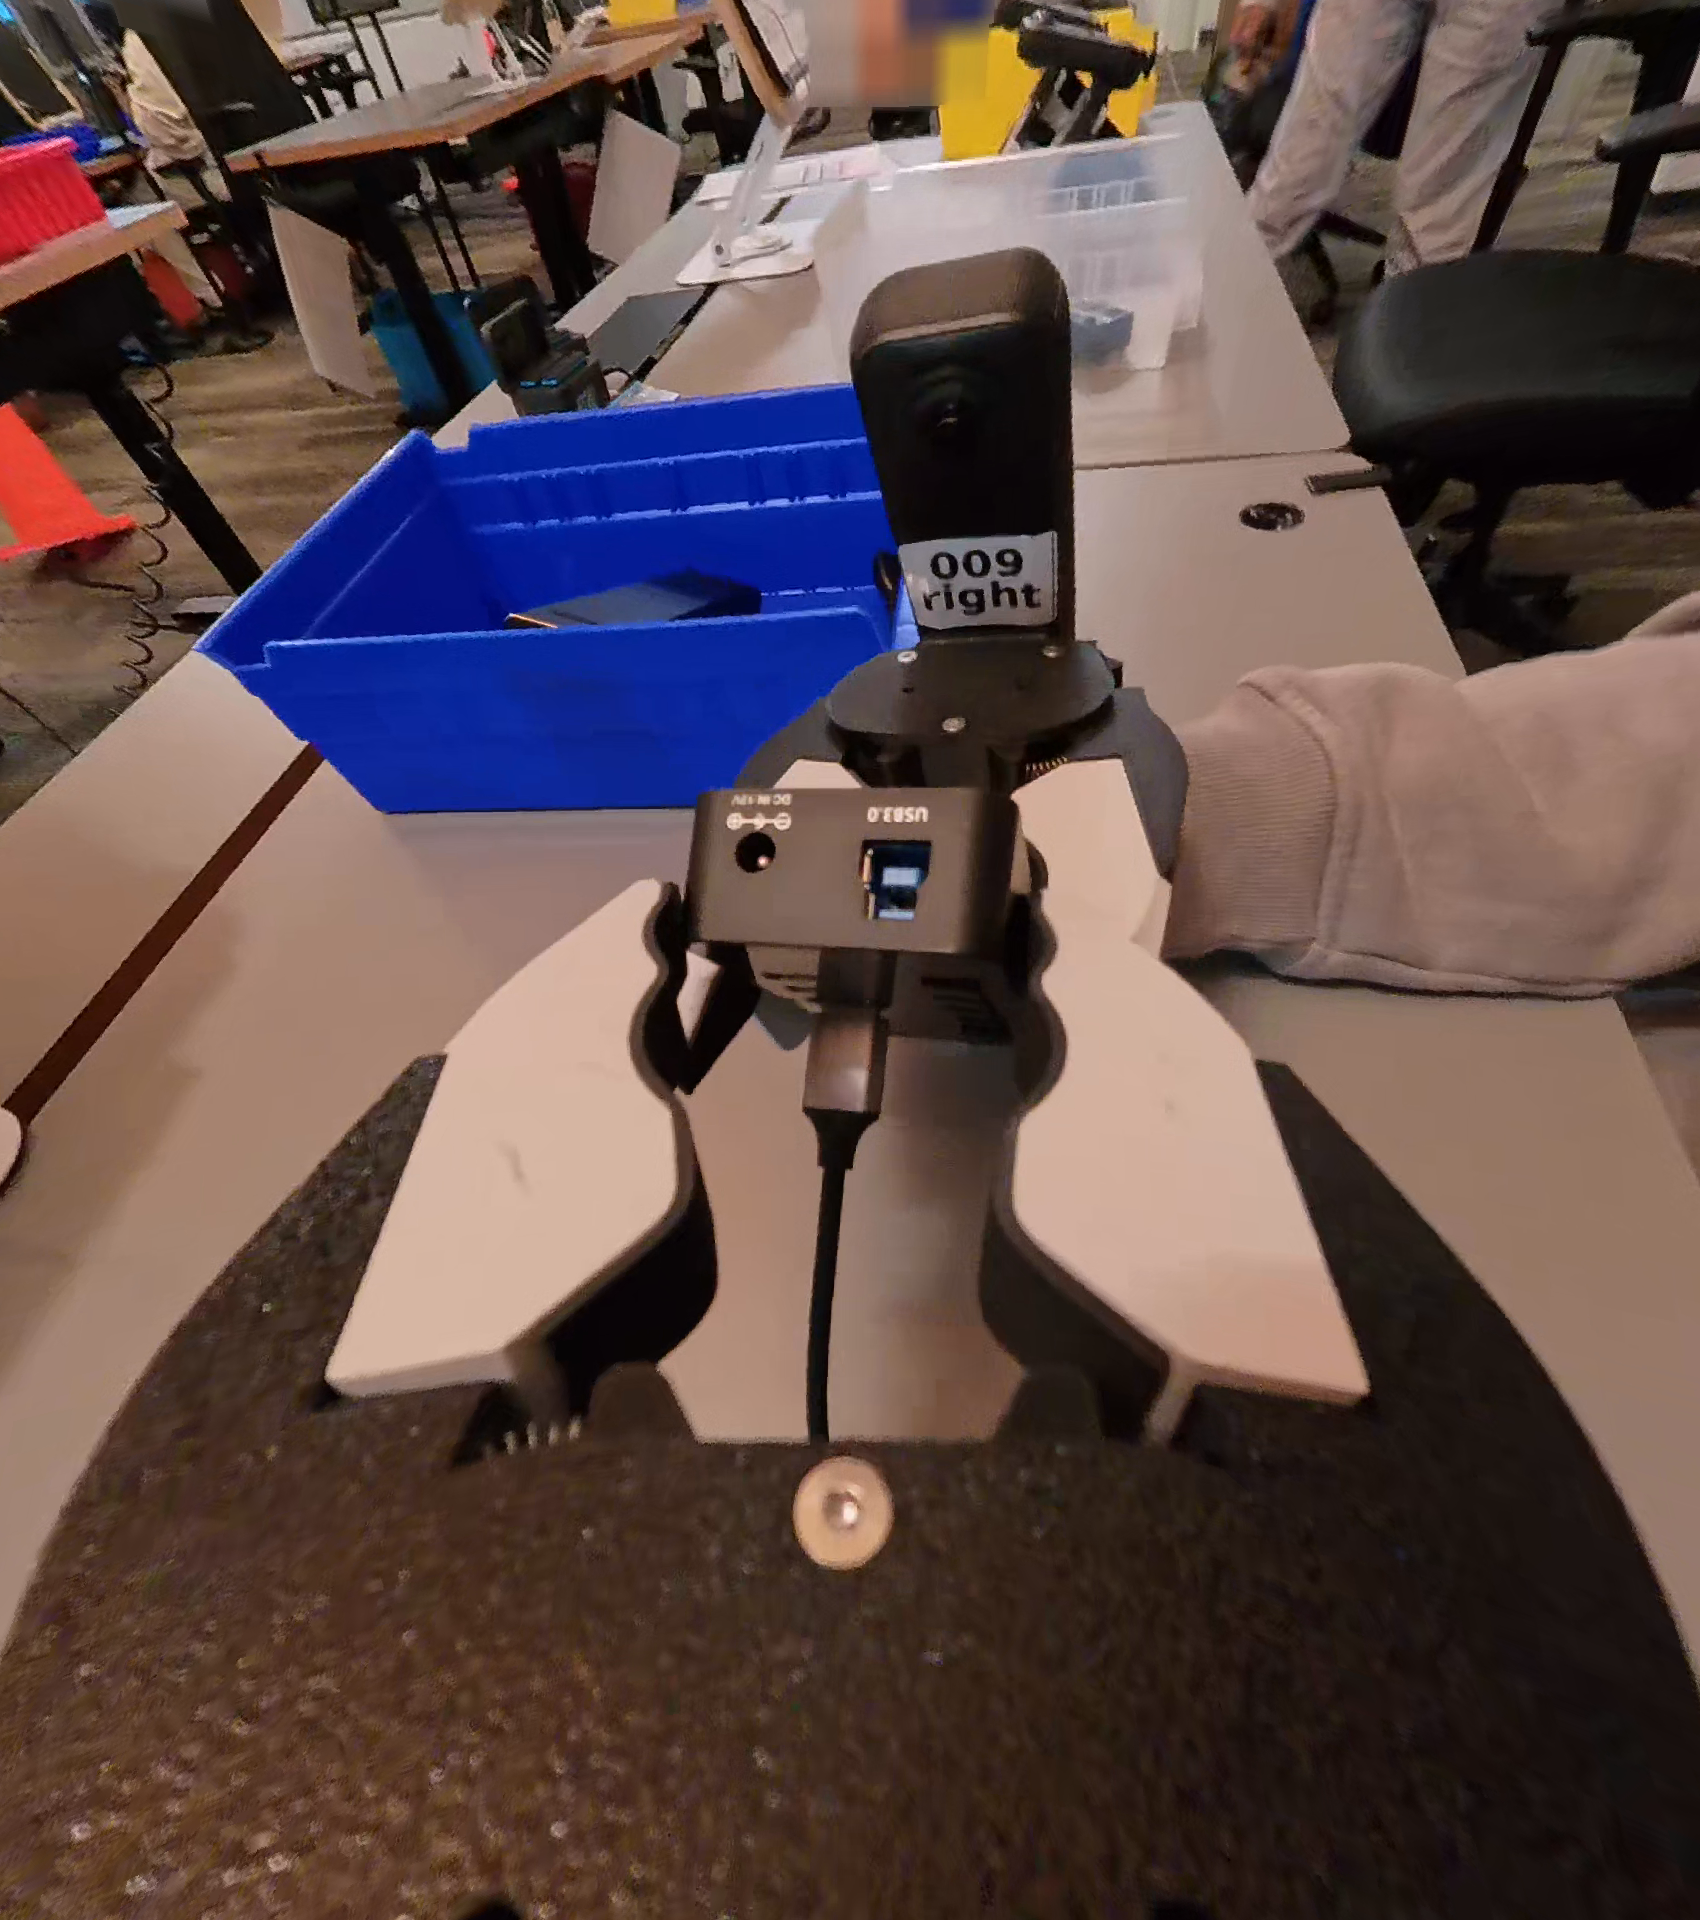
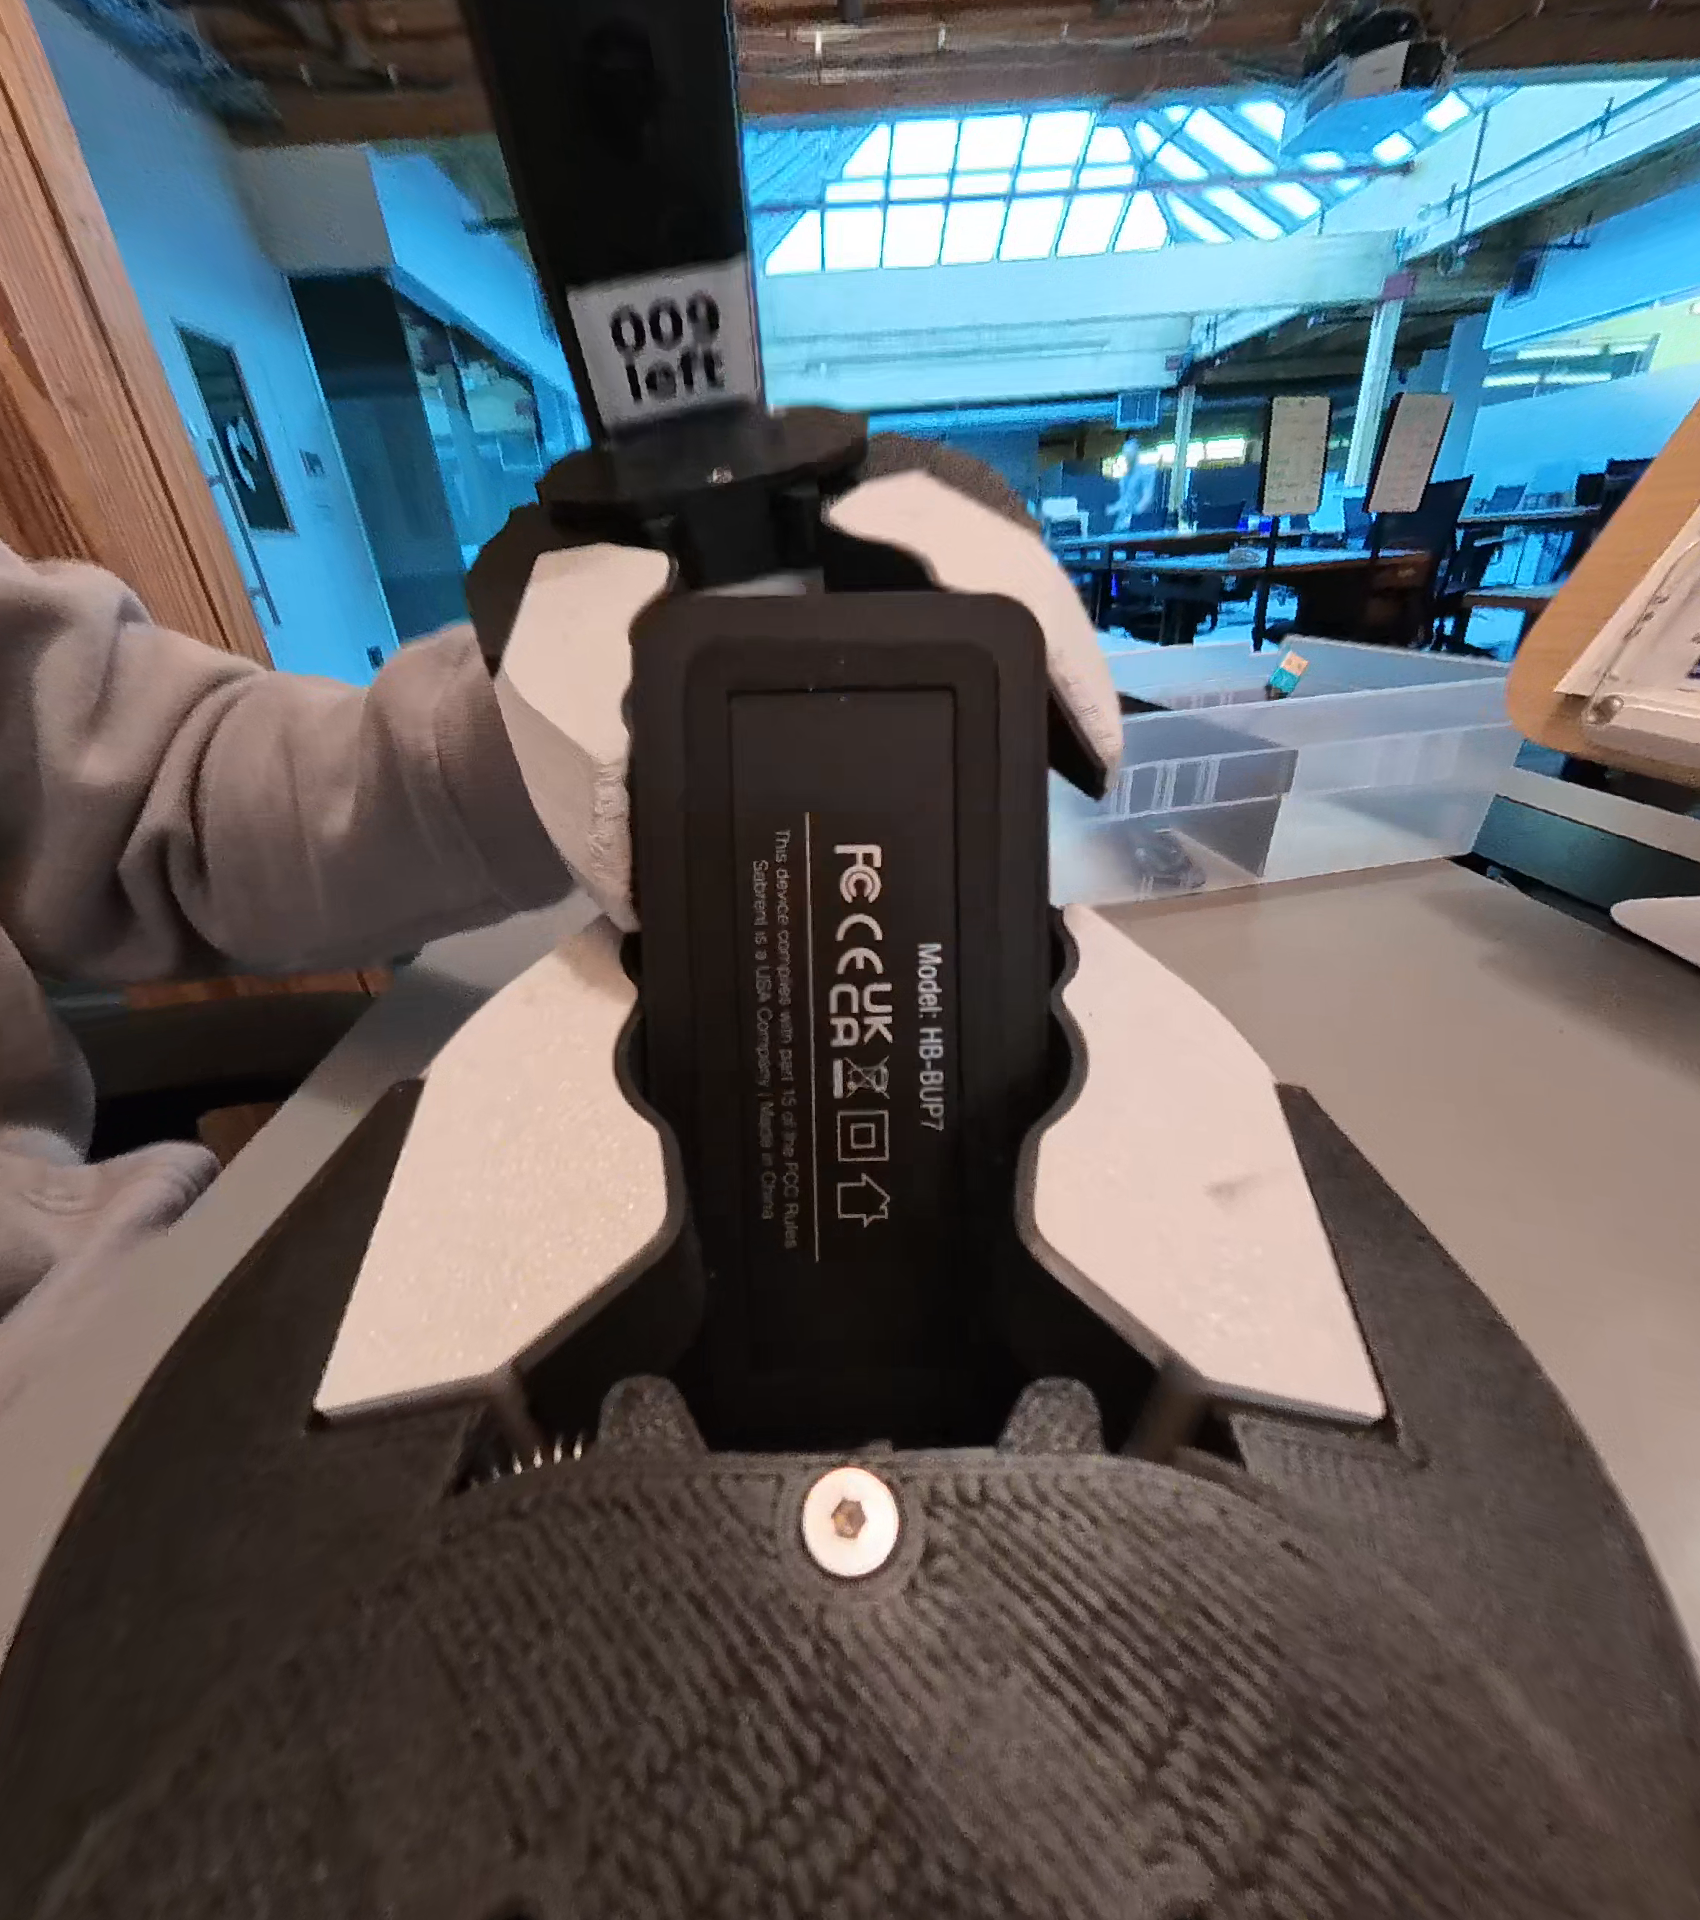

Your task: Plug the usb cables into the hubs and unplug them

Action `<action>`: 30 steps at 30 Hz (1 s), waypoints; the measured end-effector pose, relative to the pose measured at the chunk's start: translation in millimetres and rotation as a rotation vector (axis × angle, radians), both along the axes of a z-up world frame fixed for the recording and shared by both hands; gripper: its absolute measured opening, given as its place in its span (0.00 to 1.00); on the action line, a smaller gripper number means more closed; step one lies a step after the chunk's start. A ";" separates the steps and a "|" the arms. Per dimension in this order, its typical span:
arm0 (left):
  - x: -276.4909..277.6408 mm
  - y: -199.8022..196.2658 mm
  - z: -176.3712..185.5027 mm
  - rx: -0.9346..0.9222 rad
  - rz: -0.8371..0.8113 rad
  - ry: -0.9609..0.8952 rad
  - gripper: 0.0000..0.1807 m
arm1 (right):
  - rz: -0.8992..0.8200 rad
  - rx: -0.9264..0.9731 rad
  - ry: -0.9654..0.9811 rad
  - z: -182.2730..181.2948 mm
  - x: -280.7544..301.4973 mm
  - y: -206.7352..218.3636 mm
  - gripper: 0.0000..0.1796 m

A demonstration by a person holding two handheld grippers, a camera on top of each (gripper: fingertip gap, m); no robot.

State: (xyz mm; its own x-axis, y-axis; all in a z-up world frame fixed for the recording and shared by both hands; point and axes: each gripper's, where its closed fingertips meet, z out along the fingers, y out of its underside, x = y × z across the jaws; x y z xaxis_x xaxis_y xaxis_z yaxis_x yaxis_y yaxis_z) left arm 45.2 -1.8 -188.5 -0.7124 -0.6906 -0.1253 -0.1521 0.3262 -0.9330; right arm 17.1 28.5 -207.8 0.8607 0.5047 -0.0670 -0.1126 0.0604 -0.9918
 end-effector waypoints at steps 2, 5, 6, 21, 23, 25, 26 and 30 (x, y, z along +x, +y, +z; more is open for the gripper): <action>-1.8 -0.4 -4.7 0.078 -0.020 0.023 0.34 | -0.021 -0.040 -0.064 -8.6 -1.8 2.7 0.39; -5.6 -1.9 -8.7 0.207 -0.055 0.039 0.34 | -0.027 -0.066 -0.108 -13.4 -6.5 5.2 0.40; -6.5 -2.5 -9.2 0.234 -0.063 0.046 0.34 | -0.028 -0.066 -0.114 -13.1 -8.0 6.1 0.40; -3.1 5.2 -25.4 0.373 -0.021 0.173 0.34 | -0.097 -0.193 -0.162 -31.7 -0.5 16.7 0.41; -2.6 4.2 -25.4 0.370 -0.019 0.164 0.34 | -0.089 -0.196 -0.162 -33.6 -1.5 16.5 0.41; -2.6 4.7 -27.8 0.359 -0.011 0.190 0.34 | -0.077 -0.208 -0.144 -35.1 -2.1 16.9 0.41; -2.4 4.9 -27.8 0.346 -0.013 0.196 0.34 | -0.086 -0.196 -0.145 -33.7 -1.6 16.9 0.41; -3.1 -0.2 -17.4 0.268 -0.056 0.144 0.33 | -0.063 -0.157 -0.111 -25.2 -4.0 14.9 0.41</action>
